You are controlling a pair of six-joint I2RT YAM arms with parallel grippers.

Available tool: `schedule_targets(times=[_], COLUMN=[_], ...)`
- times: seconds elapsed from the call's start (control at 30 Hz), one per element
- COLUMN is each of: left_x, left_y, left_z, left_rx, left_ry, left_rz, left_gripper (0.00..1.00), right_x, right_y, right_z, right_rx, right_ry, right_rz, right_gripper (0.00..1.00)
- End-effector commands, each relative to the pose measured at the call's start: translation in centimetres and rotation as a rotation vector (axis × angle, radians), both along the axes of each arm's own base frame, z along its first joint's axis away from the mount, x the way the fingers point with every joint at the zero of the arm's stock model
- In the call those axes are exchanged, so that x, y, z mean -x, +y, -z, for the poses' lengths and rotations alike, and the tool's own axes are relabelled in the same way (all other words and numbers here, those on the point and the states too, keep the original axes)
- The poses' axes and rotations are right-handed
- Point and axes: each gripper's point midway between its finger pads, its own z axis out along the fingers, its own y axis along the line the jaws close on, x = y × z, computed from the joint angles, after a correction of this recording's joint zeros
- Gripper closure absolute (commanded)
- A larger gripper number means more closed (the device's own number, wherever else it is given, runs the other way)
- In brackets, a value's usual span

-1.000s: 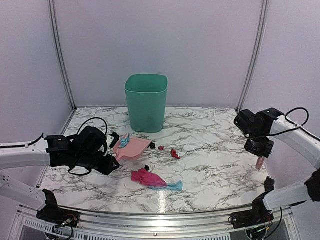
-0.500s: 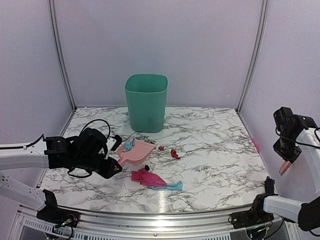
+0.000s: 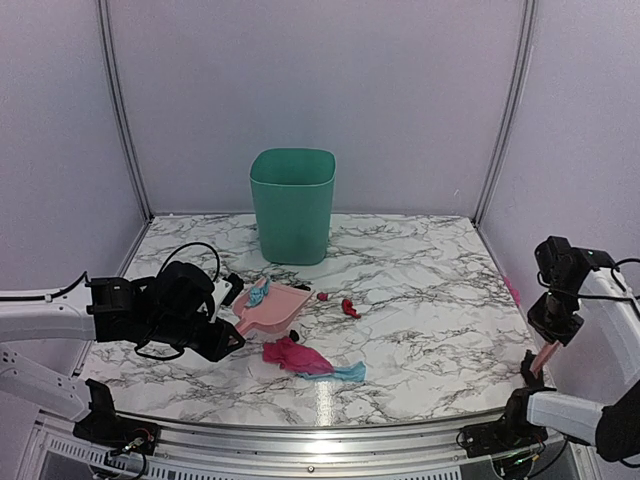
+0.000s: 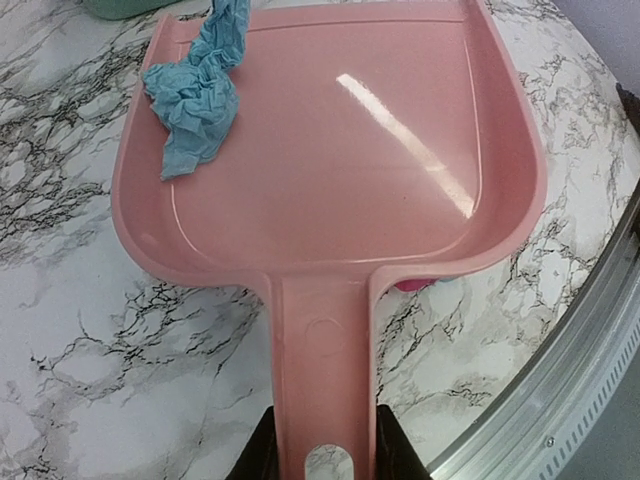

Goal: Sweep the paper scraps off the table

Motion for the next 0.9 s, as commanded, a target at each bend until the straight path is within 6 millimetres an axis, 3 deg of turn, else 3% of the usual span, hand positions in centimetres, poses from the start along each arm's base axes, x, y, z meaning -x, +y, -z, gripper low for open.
schedule_targets(times=[0.0, 0.2, 0.63, 0.87], left_x=[-0.5, -0.6, -0.6, -0.3], left_y=[-0.1, 0.2, 2.2, 3.3], left_z=[0.0, -0.2, -0.3, -0.4], left_rx=[0.001, 0.005, -0.005, -0.028], left_ry=[-0.023, -0.028, -0.024, -0.022], left_rz=[-0.024, -0.042, -0.136, -0.152], left_gripper=[1.0, 1.0, 1.0, 1.0], right_x=[-2.8, -6.9, -13.1, -14.8], right_y=[2.5, 5.2, 14.9, 22.4], right_z=[2.4, 3.0, 5.6, 5.7], right_rx=[-0.151, -0.203, -0.317, -0.355], right_ry=[-0.054, -0.112, -0.084, -0.068], right_rz=[-0.086, -0.201, -0.479, -0.649], right_gripper=[1.0, 1.0, 1.0, 1.0])
